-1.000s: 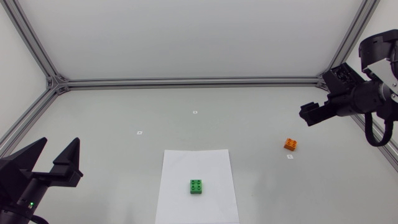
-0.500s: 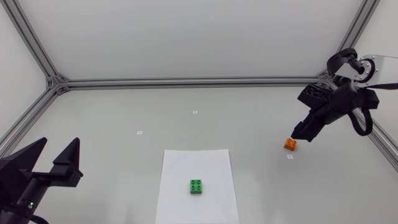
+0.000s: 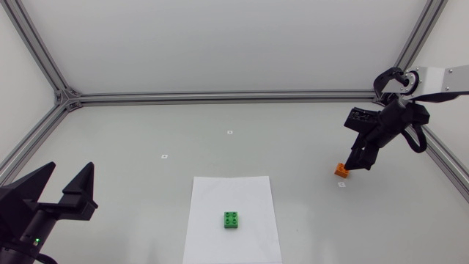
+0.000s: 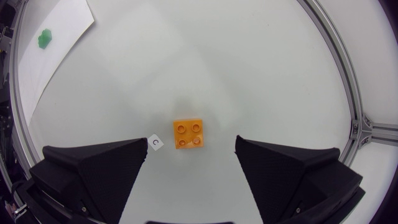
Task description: Pick up the orange 2x2 brick with the right arm and stack it on top of the green 2x2 brick in the center
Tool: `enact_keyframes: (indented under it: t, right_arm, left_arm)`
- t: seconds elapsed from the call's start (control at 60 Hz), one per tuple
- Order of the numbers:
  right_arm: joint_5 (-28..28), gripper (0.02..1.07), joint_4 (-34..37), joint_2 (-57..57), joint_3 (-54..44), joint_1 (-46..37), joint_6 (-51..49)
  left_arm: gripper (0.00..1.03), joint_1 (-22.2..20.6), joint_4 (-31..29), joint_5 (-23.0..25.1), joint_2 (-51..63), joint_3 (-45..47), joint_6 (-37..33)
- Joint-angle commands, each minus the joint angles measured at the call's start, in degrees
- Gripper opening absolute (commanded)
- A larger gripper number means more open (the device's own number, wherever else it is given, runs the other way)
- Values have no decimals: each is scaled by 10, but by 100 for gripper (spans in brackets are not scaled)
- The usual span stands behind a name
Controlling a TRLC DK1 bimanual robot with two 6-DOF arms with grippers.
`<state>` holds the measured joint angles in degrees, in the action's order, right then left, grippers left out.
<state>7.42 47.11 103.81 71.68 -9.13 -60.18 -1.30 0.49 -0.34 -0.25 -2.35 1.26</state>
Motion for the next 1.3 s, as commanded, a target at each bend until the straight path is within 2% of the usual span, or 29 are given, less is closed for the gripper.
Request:
enact_keyframes:
  t: [0.0, 0.133, 0.4, 1.033, 1.083, 1.2, 1.283]
  right_arm:
    - [-6, 101, -5, 18, -11, -4, -28]
    - [-17, 96, -11, 25, -24, 2, -42]
    - [-37, 96, -26, 51, -29, 4, -53]
    - [-46, 92, -24, 98, 14, 24, -53]
    - [-46, 87, -18, 104, 21, 24, -52]
    - [-47, 86, -12, 108, 26, 23, -54]
    - [-47, 79, -11, 112, 31, 22, -55]
  left_arm:
    - [99, 2, -8, 3, -5, 23, -7]
    - [99, 2, -8, 3, -5, 23, -7]
    - [99, 2, -8, 3, -5, 23, -7]
    - [99, 2, -8, 3, -5, 23, -6]
    - [99, 2, -8, 3, -5, 23, -7]
    - [99, 2, -8, 3, -5, 23, -7]
    - [99, 2, -8, 3, -5, 23, -7]
